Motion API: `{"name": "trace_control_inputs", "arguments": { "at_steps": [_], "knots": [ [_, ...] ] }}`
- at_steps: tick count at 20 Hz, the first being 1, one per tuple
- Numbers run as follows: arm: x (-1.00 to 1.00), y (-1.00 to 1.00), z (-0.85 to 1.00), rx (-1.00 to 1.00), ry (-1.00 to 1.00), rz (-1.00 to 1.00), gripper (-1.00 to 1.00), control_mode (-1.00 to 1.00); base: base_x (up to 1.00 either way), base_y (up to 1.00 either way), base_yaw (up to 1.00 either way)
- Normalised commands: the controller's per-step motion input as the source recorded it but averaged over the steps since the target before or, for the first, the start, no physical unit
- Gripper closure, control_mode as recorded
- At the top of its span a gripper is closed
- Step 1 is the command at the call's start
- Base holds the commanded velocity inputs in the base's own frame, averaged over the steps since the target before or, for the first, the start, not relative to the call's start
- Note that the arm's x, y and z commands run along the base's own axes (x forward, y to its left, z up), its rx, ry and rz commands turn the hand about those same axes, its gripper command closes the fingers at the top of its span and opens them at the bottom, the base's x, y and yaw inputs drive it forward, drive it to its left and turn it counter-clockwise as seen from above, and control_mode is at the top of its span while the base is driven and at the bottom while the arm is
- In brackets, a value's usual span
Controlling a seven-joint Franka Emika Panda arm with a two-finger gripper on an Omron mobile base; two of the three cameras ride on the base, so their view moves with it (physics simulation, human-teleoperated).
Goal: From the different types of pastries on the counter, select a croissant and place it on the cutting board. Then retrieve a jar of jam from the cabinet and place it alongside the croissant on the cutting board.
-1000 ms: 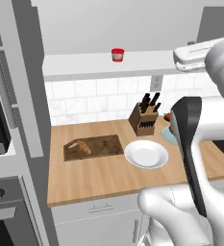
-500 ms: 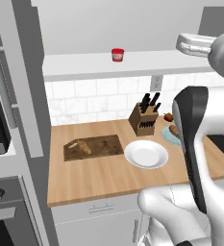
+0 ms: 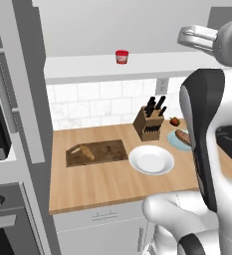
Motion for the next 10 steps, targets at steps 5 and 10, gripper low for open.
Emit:
{"name": "trace_control_inputs", "arguments": {
  "at_steps": [5,10],
  "knots": [
    [0.40,0.24,-0.63,0.04,0.07,0.04,-1.00,-1.00,0.00,0.00,0.00],
    [0.09,0.00,-0.19,0.00,0.00,0.01,-1.00,-1.00,0.00,0.00,0.00]
  ]
}}
